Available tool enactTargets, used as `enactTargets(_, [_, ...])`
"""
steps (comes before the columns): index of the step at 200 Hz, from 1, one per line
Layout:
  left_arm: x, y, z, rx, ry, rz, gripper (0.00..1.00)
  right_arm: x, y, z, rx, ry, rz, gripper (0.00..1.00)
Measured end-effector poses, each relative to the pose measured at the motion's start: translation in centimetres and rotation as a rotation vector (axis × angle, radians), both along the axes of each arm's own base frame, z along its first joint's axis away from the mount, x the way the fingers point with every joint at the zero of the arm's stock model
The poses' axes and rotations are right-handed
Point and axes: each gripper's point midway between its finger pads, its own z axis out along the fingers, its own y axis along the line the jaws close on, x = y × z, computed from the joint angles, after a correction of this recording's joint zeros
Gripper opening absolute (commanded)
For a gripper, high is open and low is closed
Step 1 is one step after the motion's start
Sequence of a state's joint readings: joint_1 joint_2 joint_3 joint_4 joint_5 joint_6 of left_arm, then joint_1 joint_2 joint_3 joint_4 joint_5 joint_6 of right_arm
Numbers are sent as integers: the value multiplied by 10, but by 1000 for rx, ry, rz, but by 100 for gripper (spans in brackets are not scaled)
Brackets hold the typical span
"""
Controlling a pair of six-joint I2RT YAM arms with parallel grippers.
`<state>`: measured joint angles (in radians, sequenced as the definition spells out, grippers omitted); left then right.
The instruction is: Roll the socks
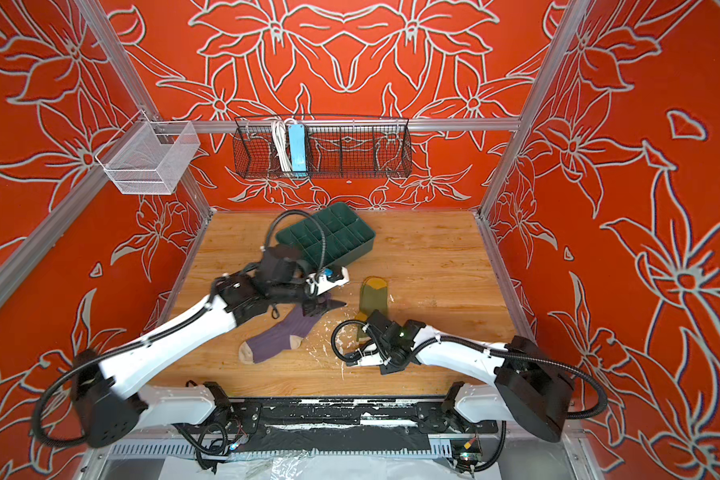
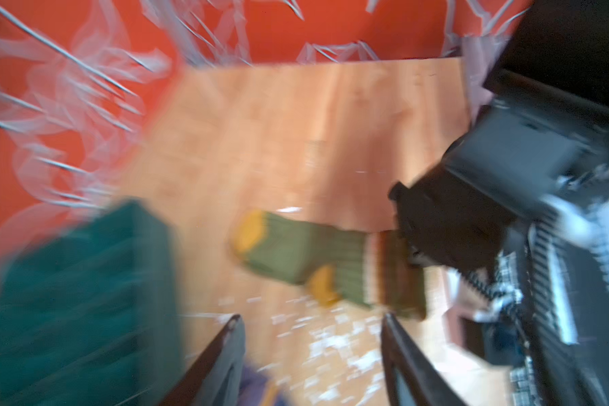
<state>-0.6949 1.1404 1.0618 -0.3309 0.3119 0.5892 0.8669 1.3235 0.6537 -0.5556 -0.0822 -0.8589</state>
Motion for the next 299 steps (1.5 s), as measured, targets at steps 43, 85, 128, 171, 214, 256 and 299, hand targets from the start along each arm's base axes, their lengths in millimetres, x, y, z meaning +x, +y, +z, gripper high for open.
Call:
enactTargets(43, [-48, 60, 81, -62, -416, 22, 73, 3, 1, 0, 4, 228, -89, 0])
enactTargets(85, [-77, 34, 35, 68, -501, -150, 70, 6, 2, -1, 26, 414, -170, 0])
enactTargets(128, [-118, -28, -96, 305, -505, -406, 65, 9, 2, -2, 18, 542, -218, 0])
enactTargets(171, [-121, -53, -188, 461, -471, -457, 61, 9, 3, -3, 17, 599, -243, 0])
enactTargets(214, [-91, -74, -225, 506, -431, -331, 56, 9, 3, -3, 20, 614, -249, 0])
enactTargets(256, [-62, -89, -238, 487, -412, -219, 51, 9, 4, -3, 22, 618, -250, 0])
enactTargets(299, [-48, -89, -244, 453, -353, -173, 31, 9, 5, -3, 27, 619, -254, 0])
